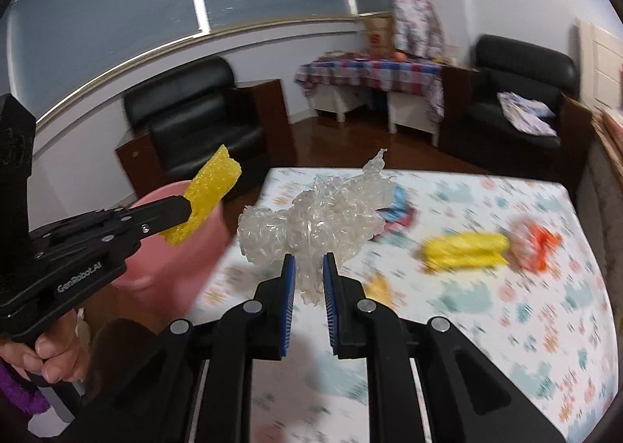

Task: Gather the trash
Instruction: 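Carry the yellow foam net and bubble wrap over the pink bucket, then open both grippers to drop the yellow net and bubble wrap into the bucket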

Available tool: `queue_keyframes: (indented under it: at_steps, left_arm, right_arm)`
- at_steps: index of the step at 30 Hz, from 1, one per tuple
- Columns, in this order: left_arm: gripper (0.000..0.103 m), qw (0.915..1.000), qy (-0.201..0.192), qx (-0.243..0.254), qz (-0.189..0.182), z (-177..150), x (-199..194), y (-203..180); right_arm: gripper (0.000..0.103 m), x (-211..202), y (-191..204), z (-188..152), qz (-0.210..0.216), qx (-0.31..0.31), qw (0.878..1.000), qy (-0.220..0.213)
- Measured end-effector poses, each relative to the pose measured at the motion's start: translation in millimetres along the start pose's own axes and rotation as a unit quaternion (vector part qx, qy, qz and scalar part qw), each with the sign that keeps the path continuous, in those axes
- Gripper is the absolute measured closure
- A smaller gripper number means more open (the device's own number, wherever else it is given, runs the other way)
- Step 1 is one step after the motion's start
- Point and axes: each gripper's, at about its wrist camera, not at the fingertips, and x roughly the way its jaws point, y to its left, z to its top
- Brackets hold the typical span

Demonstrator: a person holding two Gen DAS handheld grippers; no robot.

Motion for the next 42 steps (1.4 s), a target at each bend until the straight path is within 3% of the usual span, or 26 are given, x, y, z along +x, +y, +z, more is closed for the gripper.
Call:
queue_keyframes:
  at_steps: [8,15,21,28,30,32,34,39,42]
  left_arm:
    - [0.097,0.9959,-0.017,-0.019,0.086,-6.3,-27.0,59.0]
    - [0.097,0.9884,0.009,-0.072,0.133,-20.9,-31.9,111.2]
    - [0.097,0.9848,0.026,-0.099,0.14,-30.5,-28.9,132.8]
    - [0.094,0.9829,0.031,-0.108,0.146,-29.2,-20.2,139.0]
    - [0.088,0.9822,0.037,-0.112,0.146,-28.8,-18.4,138.5]
    - [0.072,0.9814,0.04,-0.114,0.149,-28.9,-17.1,140.5]
    - [0.065,0.9811,0.04,-0.116,0.15,-29.6,-17.1,142.1]
    - [0.064,0.9813,0.042,-0.116,0.148,-28.8,-16.4,141.1]
    - [0.064,0.9818,0.041,-0.115,0.145,-28.3,-16.9,139.1]
  right_arm:
    - [0.089,31.8,83.4,29.1,0.097,-0.064,0.993,0.008]
    - [0.089,69.3,137.0,31.8,0.142,-0.106,0.983,0.049]
    - [0.089,104.9,148.8,25.1,0.149,-0.088,0.981,0.092]
    - [0.087,127.0,149.6,21.2,0.144,-0.083,0.98,0.11]
    - [0.084,130.5,150.9,22.6,0.147,-0.079,0.979,0.116]
    - [0.075,132.0,150.2,23.6,0.146,-0.077,0.979,0.116]
    - [0.075,132.2,149.0,23.8,0.151,-0.076,0.979,0.116]
    - [0.075,124.2,150.1,22.6,0.153,-0.082,0.979,0.112]
    - [0.068,119.2,149.0,20.9,0.151,-0.083,0.979,0.106]
